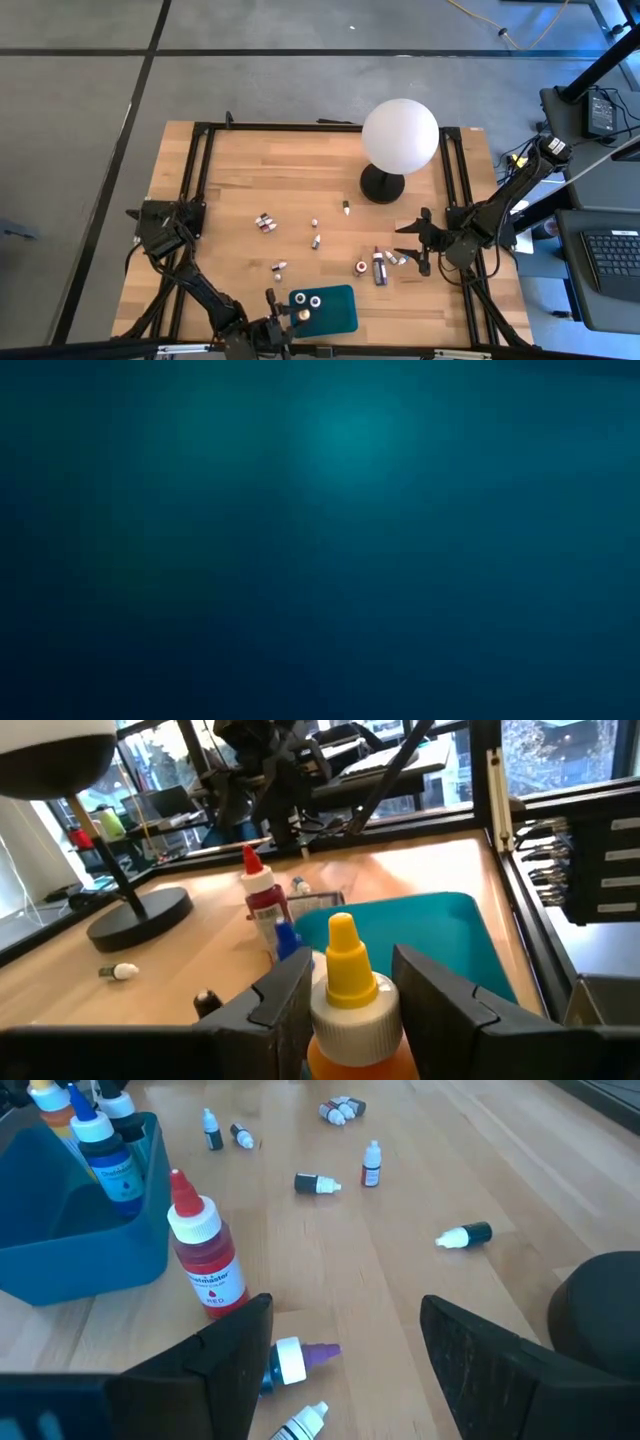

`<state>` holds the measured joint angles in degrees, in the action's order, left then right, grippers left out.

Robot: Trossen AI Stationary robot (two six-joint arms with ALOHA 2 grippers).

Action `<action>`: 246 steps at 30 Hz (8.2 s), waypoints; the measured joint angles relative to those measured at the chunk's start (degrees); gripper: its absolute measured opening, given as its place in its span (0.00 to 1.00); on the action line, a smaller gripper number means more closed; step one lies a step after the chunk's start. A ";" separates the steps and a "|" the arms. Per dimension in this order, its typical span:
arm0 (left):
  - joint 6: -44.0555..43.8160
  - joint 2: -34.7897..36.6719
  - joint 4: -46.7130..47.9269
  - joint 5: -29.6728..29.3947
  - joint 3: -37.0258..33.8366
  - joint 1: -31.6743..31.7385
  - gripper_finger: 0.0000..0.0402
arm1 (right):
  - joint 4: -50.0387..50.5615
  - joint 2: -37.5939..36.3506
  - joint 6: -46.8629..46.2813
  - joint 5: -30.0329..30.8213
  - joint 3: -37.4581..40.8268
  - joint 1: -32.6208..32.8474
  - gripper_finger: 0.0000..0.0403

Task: Pick & Place food coloring
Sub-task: Put the large yellow food coloring bottle into the blue bin, then put the large red food coloring bottle into the blue bin, then put the large purple food coloring bottle into the blue bin

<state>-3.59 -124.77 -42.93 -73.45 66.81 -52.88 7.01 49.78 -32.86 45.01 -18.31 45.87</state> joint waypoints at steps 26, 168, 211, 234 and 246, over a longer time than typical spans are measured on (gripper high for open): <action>-3.18 0.00 2.57 -0.58 0.00 -0.28 0.36 | 0.07 0.00 0.10 0.00 0.00 0.00 0.64; 2.81 9.99 1.13 4.16 0.00 -1.40 0.36 | -25.45 66.53 33.28 -22.83 -51.69 -8.23 0.30; 2.86 9.97 1.13 7.11 0.00 -1.57 0.36 | -7.08 53.43 30.08 -18.45 -54.47 -2.95 0.52; 2.88 9.97 1.13 8.01 -0.02 -0.76 0.36 | 26.40 31.94 -42.10 -27.12 -26.62 -16.03 0.52; 2.88 9.97 1.15 8.06 -0.02 -1.40 0.37 | 21.49 37.96 -42.16 -33.69 -26.73 -19.80 0.52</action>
<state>-0.71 -114.80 -41.78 -65.39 66.78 -54.28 28.50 87.74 -75.02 11.32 -45.04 26.07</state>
